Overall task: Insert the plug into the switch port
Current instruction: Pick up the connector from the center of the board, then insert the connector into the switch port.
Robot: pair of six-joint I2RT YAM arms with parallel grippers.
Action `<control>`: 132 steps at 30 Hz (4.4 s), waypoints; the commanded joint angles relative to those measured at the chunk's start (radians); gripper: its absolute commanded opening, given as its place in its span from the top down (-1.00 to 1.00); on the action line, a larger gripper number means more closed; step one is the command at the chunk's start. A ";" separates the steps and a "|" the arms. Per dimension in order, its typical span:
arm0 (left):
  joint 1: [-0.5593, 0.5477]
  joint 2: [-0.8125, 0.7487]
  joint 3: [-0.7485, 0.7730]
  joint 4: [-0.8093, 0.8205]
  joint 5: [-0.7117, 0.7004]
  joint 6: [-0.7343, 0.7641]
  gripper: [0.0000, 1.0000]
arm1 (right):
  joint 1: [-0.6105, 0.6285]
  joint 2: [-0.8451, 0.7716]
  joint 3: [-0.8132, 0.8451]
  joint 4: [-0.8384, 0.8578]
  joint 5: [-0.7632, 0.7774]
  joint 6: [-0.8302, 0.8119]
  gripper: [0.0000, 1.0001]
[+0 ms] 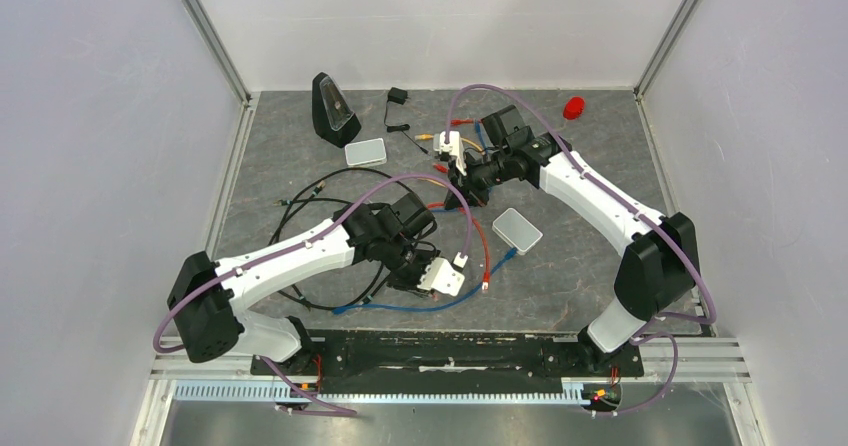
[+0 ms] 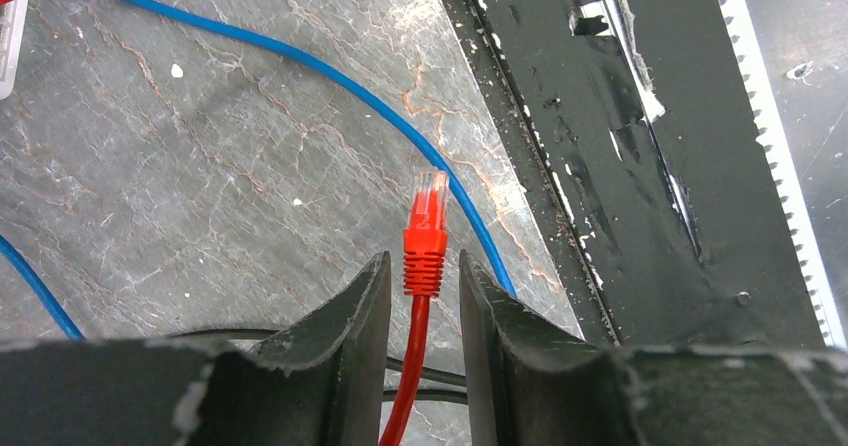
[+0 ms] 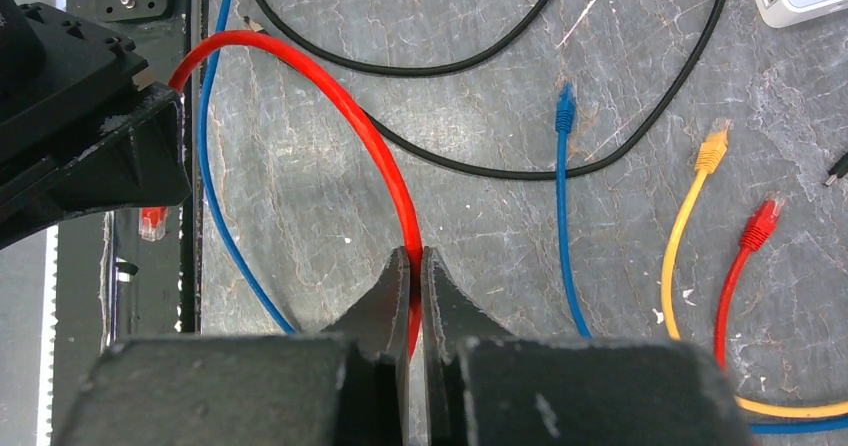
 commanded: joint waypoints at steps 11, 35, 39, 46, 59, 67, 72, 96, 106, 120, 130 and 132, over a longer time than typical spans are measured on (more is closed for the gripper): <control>-0.004 0.029 0.050 -0.010 -0.021 -0.052 0.95 | 0.007 -0.043 -0.012 0.053 0.001 0.045 0.97; 0.060 -0.039 -0.043 0.625 -0.841 -0.755 0.96 | -0.235 -0.428 -0.382 0.549 0.603 0.689 0.08; 0.072 -0.049 -0.134 0.788 -0.836 -0.855 0.95 | -0.263 -0.496 -0.508 0.589 0.576 0.682 -0.06; 0.069 0.047 -0.291 1.072 -0.723 -1.078 0.96 | -0.310 -0.487 -0.634 0.605 0.502 0.674 -0.40; -0.023 0.296 -0.364 1.412 -0.675 -1.047 0.96 | -0.395 -0.238 -0.587 0.610 0.347 0.625 -0.08; -0.067 0.406 -0.362 1.602 -0.674 -1.007 0.96 | -0.469 -0.146 -0.561 0.555 0.320 0.566 -0.32; -0.070 0.445 -0.353 1.631 -0.672 -1.026 0.96 | -0.510 -0.078 -0.550 0.525 0.260 0.541 -0.35; -0.174 0.573 -0.291 1.727 -0.680 -1.055 0.95 | -0.519 -0.066 -0.761 0.760 0.043 0.704 0.02; -0.201 0.588 -0.273 1.714 -0.707 -1.073 0.95 | -0.520 -0.109 -0.864 0.868 0.121 0.830 0.07; -0.238 0.581 -0.252 1.632 -0.793 -1.140 0.95 | -0.520 -0.184 -0.935 0.948 0.253 0.985 0.14; -0.246 0.564 -0.263 1.634 -0.807 -1.152 0.96 | -0.520 -0.276 -1.005 0.952 0.376 1.060 0.01; -0.252 0.568 -0.257 1.618 -0.817 -1.155 0.95 | -0.519 -0.285 -1.010 0.949 0.388 1.064 0.00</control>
